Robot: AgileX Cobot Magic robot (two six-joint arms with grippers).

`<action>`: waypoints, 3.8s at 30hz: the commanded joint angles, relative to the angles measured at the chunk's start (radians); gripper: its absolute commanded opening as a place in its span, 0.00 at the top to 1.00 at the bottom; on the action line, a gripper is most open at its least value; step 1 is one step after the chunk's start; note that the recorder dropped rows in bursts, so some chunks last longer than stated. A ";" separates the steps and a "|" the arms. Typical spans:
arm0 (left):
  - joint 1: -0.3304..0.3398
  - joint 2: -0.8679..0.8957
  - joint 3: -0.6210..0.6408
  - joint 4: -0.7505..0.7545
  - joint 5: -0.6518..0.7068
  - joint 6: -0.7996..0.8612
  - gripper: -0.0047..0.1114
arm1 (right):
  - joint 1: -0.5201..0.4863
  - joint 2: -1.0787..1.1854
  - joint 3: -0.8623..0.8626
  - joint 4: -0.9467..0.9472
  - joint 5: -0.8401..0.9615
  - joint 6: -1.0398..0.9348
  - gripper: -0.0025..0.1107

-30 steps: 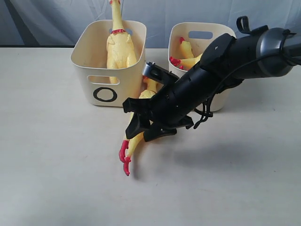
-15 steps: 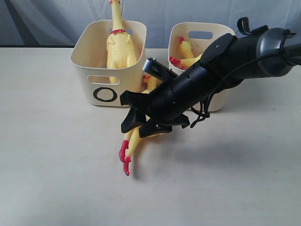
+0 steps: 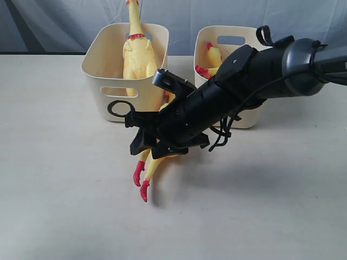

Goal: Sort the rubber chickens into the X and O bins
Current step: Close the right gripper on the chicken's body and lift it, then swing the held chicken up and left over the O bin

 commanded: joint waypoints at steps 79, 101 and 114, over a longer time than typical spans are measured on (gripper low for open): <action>-0.002 -0.002 -0.001 0.000 -0.008 -0.004 0.96 | 0.002 -0.409 0.261 -0.192 0.581 0.031 0.99; -0.002 -0.002 -0.001 0.000 -0.008 -0.004 0.96 | 0.002 -0.618 0.228 0.204 0.581 -0.185 0.99; -0.002 -0.002 -0.001 0.000 -0.008 -0.004 0.96 | 0.002 -0.622 0.088 0.250 0.392 -0.326 0.99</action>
